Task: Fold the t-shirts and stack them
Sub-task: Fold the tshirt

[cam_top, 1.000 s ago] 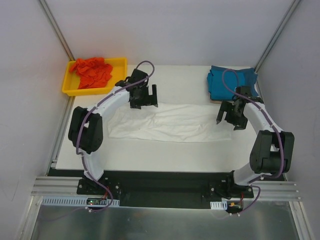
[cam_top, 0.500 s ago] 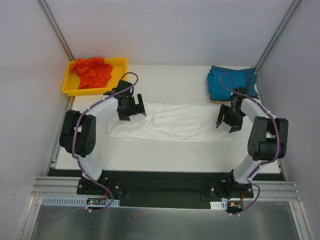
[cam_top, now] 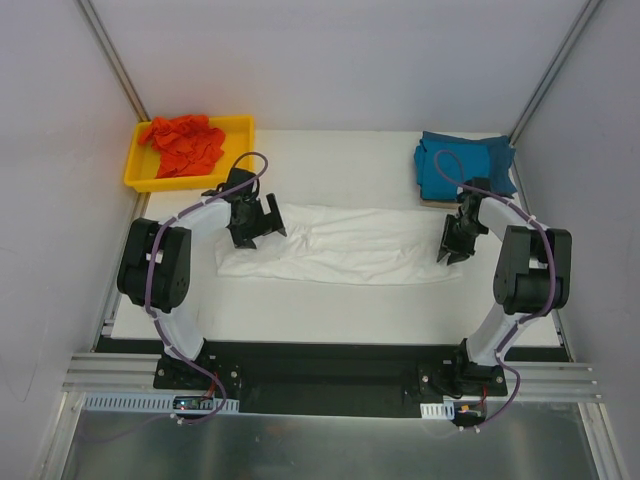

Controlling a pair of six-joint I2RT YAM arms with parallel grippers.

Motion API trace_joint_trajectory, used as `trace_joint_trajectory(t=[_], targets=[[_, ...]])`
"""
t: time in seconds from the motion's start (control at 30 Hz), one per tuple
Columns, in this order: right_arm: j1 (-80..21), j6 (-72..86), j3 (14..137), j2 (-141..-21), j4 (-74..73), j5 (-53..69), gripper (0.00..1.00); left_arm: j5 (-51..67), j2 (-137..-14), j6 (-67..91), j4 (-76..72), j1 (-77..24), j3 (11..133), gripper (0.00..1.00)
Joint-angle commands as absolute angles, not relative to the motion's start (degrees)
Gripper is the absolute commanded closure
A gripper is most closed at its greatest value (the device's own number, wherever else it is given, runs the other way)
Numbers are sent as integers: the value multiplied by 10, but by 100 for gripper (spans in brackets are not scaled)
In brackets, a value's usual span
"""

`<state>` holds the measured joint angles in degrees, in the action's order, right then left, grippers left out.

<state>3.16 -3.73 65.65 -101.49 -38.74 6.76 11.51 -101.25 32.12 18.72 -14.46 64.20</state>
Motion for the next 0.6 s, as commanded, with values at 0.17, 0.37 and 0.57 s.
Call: trace_joint_trajectory(t=[0.17,0.37,0.57], targets=[[36,41,654,-969,-468,-85,78,101,-1008,333,182,-127,631,1],[40,75,641,-958,-510,-127,86,96,-1005,337,183,-120,621,1],[40,77,645,-971,-512,-142,59,98,-1001,334,182,-118,617,1]])
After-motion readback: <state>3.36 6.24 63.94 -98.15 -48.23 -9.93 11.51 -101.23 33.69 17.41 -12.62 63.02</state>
